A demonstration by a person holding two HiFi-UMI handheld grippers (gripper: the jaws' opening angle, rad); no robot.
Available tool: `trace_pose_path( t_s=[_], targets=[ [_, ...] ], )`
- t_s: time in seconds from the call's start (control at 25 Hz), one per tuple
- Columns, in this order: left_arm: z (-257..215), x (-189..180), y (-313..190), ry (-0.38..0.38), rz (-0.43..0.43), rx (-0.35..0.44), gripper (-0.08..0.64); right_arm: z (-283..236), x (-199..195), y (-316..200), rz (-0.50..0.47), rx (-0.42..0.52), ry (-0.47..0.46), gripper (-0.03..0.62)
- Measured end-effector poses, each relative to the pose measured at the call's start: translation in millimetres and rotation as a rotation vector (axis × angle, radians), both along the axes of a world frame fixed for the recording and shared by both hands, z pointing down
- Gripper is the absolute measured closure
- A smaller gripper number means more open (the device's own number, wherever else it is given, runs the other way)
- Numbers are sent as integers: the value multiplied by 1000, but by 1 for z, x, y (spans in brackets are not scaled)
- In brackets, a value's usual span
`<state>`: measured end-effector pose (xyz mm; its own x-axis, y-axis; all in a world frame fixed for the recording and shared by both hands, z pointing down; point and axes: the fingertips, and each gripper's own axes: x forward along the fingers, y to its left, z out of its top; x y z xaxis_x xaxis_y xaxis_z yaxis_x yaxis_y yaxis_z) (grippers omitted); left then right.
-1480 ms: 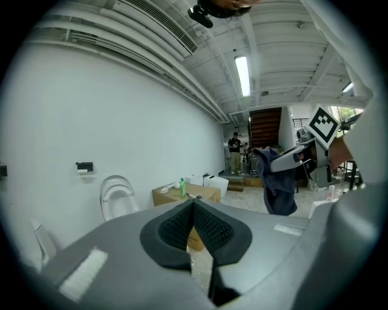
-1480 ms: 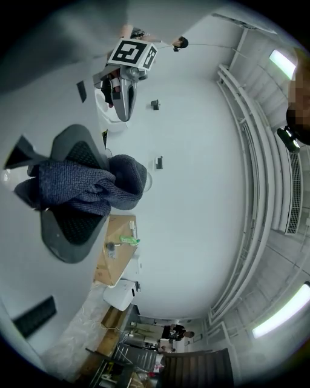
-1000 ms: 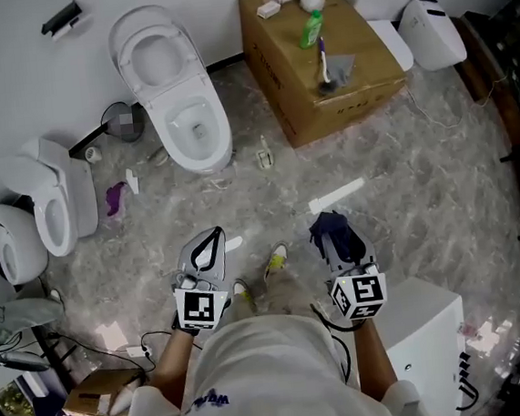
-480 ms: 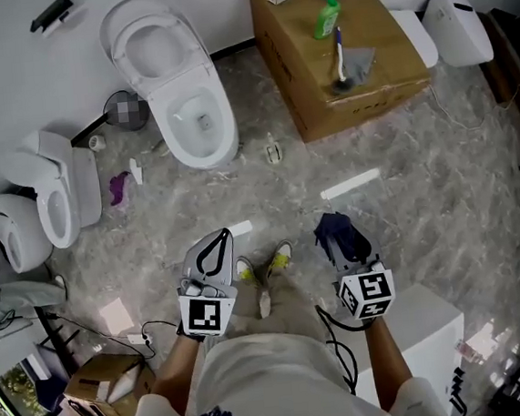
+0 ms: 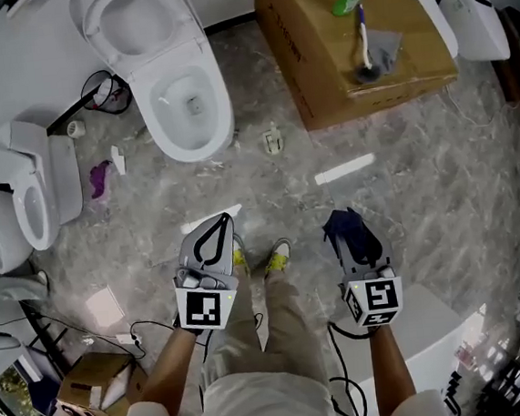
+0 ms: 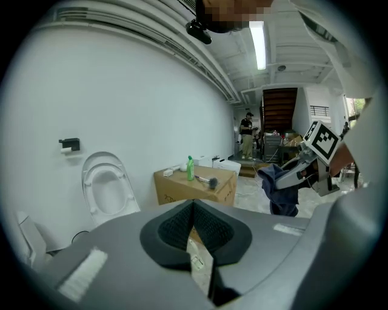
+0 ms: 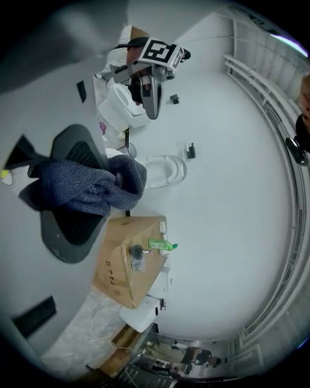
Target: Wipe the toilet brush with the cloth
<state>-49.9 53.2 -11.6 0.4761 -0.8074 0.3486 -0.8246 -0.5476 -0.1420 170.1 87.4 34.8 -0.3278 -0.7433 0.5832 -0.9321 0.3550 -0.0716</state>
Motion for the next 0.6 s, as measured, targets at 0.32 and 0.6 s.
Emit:
trace_pose_path(
  t_s=[0.32,0.6],
  targets=[
    [88,4,-34,18,49,-16,558,78,-29,-39,30,48,-14,431],
    [223,5,-84,77,24,-3,558,193,-30,-108,65,127,-17,431]
  ],
)
